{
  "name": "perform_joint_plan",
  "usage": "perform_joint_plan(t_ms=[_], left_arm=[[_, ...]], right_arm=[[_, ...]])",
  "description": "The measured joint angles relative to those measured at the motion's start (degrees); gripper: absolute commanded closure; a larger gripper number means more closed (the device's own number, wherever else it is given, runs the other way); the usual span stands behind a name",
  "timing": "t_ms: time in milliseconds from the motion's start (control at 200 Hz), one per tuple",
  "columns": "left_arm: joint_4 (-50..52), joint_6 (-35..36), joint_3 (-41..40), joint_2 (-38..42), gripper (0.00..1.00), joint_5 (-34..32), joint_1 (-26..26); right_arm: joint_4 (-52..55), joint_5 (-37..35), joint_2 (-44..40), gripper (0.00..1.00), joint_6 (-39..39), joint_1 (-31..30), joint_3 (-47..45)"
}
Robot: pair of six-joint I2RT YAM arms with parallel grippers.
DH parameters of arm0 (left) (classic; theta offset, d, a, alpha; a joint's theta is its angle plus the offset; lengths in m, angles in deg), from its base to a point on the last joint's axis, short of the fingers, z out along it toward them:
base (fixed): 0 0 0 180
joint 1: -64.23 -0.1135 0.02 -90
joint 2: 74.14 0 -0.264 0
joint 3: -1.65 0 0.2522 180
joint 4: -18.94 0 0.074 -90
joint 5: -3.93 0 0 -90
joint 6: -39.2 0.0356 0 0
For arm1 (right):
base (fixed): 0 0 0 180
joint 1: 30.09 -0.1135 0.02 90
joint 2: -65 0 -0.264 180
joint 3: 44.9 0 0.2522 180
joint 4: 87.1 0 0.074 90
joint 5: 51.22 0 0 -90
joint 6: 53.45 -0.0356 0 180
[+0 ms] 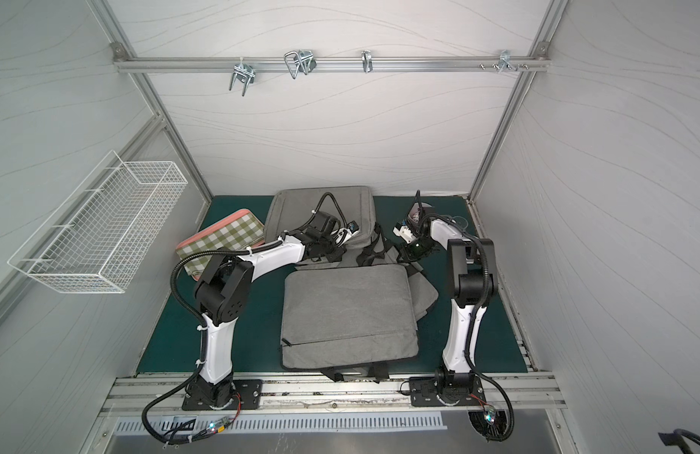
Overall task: Open the zippered laptop bag and take out the laptop
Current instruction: Move the zippered laptop bag to the center of the board.
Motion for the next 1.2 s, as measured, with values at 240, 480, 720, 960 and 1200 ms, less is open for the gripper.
perform_joint_plan(t_ms=[240,480,720,960,1200], left_arm=[[0.0,-0.8,0.0,0.1,1.0,-0.8,0.1],[0.2,-1.9,0.0,0.4,1.0,-0.9,0.0],[1.4,-2.9,0.0,1.0,1.0,-0.9,-0.4],[1.8,-3.6,0.0,1.6,1.0,-0.3,-0.7],[1.9,-4.5,0.0,1.6,0.96,0.2,-0.9]], right_arm=[[0.9,-0.9,-7.2,1.0,-3.6,5.6,-8.0],[0.6,-6.1,-14.7,1.0,-4.7,13.7,-14.9],[0.1,-14.3,-19.7,1.0,-4.7,18.2,-19.2],[-0.3,-20.3,-20.6,0.82,-5.7,21.4,-19.6],[-0.6,-25.3,-20.8,0.43,-5.7,18.3,-18.3]])
